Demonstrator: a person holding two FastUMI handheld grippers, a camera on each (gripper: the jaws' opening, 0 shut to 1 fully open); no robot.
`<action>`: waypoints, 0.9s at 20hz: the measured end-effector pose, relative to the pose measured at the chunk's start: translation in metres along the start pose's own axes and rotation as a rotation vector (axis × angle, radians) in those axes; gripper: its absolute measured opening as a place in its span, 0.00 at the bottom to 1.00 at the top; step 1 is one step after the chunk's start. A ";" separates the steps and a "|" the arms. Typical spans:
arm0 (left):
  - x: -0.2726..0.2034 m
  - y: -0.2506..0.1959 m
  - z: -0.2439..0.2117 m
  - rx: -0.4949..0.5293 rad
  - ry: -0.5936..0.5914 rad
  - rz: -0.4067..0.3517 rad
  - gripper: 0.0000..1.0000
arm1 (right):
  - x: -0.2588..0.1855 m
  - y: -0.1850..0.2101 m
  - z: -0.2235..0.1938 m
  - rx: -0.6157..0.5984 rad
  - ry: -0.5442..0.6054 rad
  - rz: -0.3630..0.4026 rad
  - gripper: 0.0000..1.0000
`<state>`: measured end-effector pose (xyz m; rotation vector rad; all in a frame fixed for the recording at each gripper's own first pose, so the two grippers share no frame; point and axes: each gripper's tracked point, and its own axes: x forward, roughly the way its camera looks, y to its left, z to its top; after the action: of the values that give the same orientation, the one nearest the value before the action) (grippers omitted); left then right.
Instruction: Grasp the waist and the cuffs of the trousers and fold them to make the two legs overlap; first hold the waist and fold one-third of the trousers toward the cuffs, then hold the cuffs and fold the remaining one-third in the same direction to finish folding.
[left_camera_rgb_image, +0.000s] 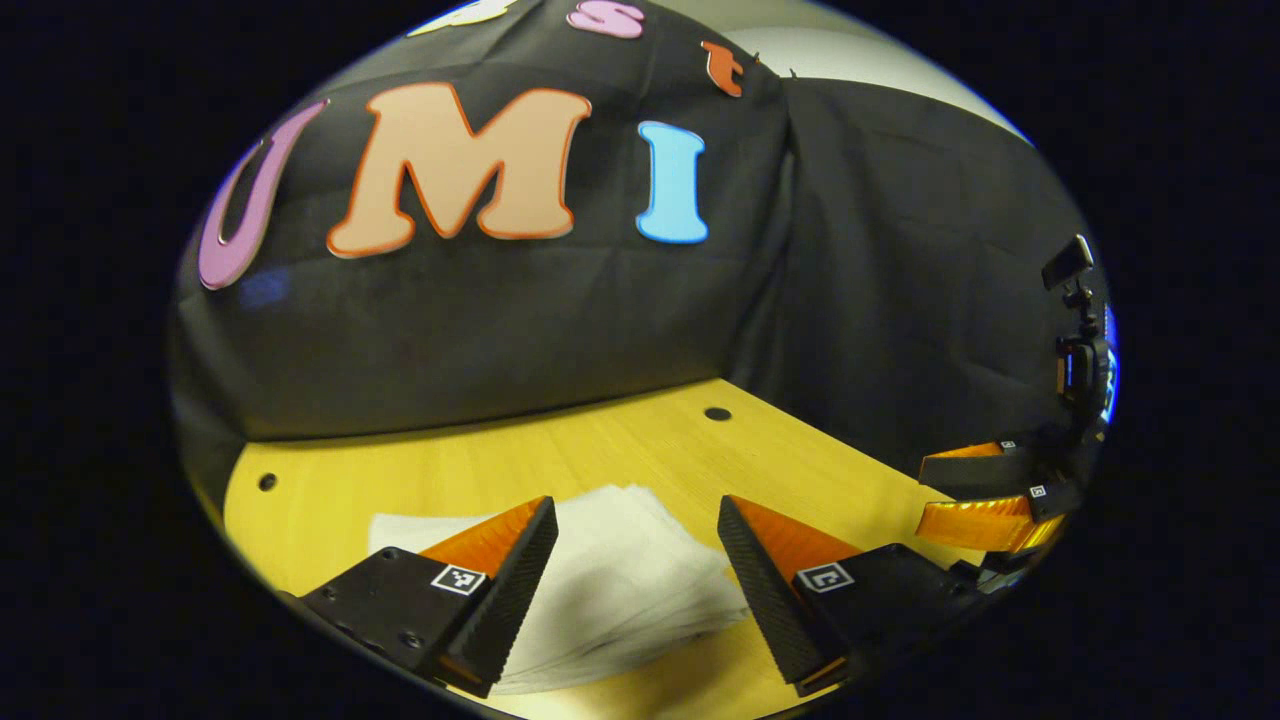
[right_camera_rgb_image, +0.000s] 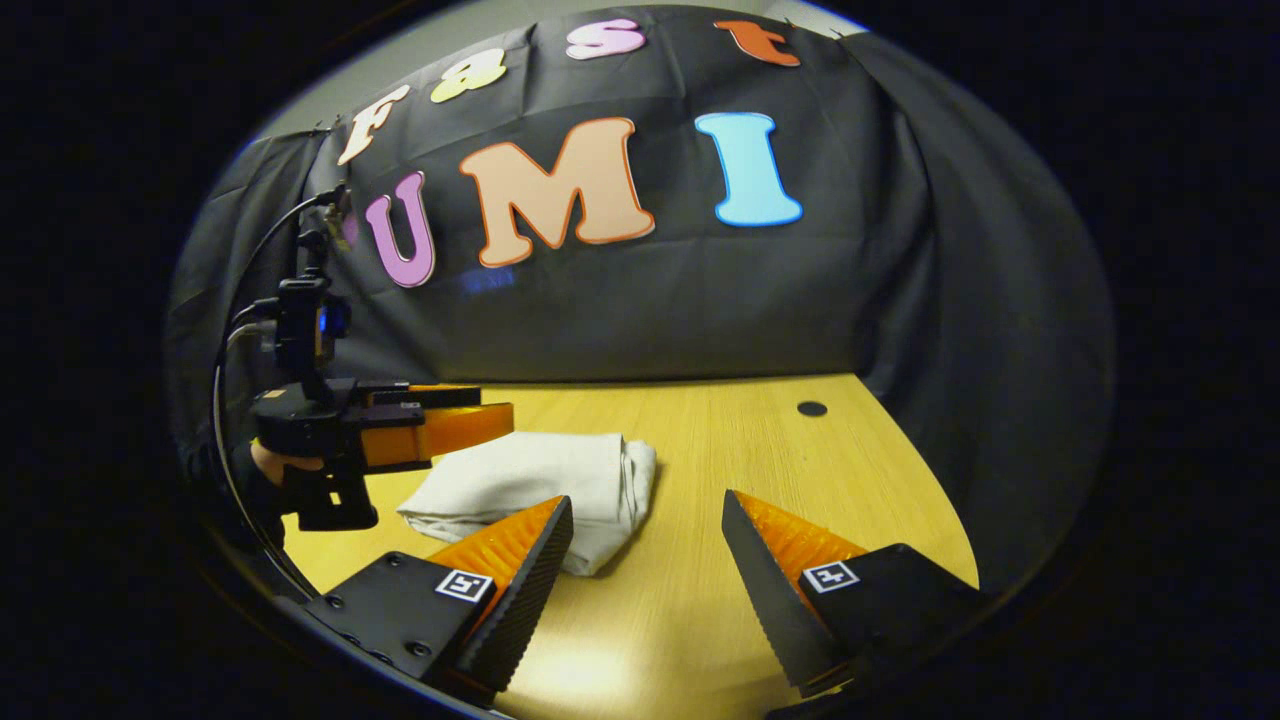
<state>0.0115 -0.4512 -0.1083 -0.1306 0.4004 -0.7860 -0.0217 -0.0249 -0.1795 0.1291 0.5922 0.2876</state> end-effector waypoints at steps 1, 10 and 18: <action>-0.017 0.018 0.014 0.025 -0.037 0.052 0.98 | 0.002 0.009 0.015 -0.012 -0.037 -0.003 0.97; -0.163 0.159 0.077 0.062 -0.217 0.466 0.96 | 0.004 0.104 0.122 -0.040 -0.329 0.009 0.92; -0.227 0.217 0.081 0.043 -0.247 0.604 0.96 | -0.008 0.140 0.148 -0.089 -0.423 0.011 0.96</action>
<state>0.0432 -0.1401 -0.0227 -0.0590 0.1695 -0.1783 0.0230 0.1002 -0.0253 0.1031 0.1591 0.2870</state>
